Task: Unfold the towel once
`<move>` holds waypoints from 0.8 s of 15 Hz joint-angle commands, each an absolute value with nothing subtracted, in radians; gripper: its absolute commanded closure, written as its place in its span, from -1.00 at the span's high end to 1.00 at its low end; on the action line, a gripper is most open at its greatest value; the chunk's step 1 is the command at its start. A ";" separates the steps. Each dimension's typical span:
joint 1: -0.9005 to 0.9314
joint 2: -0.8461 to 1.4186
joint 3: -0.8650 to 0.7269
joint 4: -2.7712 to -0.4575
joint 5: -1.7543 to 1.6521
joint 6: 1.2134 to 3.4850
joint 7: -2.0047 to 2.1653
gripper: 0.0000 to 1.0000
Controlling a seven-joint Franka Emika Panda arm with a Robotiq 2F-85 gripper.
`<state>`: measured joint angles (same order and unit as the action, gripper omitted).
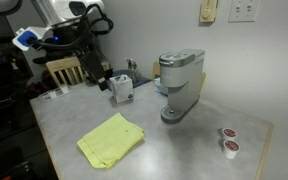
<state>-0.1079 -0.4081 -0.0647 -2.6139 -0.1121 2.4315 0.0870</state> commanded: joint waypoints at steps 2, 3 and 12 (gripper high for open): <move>-0.101 -0.376 -0.113 -2.611 -0.051 2.464 0.007 1.00; -0.098 -0.372 -0.126 -2.610 -0.038 2.468 -0.018 1.00; -0.096 -0.259 -0.257 -2.568 0.054 2.477 -0.332 1.00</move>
